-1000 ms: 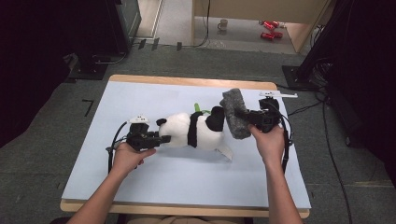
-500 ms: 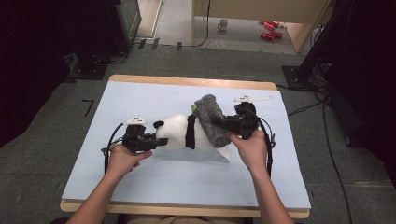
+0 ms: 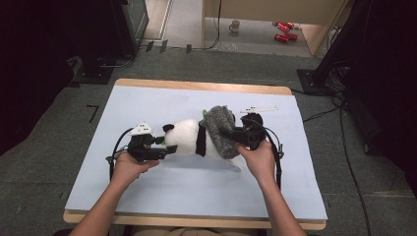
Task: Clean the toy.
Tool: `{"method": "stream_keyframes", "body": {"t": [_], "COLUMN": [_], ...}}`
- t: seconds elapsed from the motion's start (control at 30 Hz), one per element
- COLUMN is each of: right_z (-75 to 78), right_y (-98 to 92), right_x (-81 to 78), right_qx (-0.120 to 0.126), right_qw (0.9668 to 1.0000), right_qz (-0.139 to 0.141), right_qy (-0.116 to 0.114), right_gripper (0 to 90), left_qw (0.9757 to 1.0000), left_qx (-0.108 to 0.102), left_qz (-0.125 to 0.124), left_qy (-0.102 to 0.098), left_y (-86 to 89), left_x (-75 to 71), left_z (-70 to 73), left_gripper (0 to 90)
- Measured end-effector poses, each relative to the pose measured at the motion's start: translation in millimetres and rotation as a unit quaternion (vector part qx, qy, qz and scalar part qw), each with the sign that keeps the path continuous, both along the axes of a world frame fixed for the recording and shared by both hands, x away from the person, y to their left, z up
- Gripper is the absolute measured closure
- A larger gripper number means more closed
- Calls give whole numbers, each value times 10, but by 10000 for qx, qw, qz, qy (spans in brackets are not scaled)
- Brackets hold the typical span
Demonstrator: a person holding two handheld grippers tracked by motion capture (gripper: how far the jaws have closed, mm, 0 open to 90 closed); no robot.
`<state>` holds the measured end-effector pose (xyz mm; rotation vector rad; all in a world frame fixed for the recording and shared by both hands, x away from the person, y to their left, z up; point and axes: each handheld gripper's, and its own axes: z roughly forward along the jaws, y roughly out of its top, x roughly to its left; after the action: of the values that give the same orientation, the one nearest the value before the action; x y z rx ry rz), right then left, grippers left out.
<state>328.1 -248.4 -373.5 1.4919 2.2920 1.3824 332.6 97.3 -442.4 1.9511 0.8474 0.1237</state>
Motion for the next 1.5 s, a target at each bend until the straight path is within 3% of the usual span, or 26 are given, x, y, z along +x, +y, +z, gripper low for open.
{"method": "stream_keyframes", "body": {"t": [0.17, 0.43, 0.87, 1.0, 1.2, 1.37, 1.5], "right_z": [-16, -34, -60, -75, -86, -84, -67], "right_y": [-41, -113, -181, -184, -180, -168, -149], "right_x": [28, 101, 208, 231, 243, 241, 227], "right_qx": [14, 74, 156, 186, 172, 163, 201], "right_qw": [10000, 9998, 9993, 9991, 9989, 9988, 9989], "right_qz": [-68, -193, -323, -367, -424, -441, -389], "right_qy": [-47, -60, -80, -98, -122, -146, -178], "right_gripper": [779, 776, 774, 774, 775, 775, 775], "left_qw": [9999, 9998, 9991, 9990, 9990, 9984, 9987], "left_qx": [-65, 64, -121, -119, -240, -239, -148], "left_qz": [-62, -58, -141, -43, 176, 345, 467], "left_qy": [-121, -200, -381, -420, -324, -369, -172], "left_y": [23, 16, -82, -160, -235, -277, -280], "left_x": [2, 22, 154, 196, 229, 223, 220], "left_z": [-5, -52, -171, -227, -269, -274, -259], "left_gripper": [348, 325, 283, 262, 272, 424, 562]}}
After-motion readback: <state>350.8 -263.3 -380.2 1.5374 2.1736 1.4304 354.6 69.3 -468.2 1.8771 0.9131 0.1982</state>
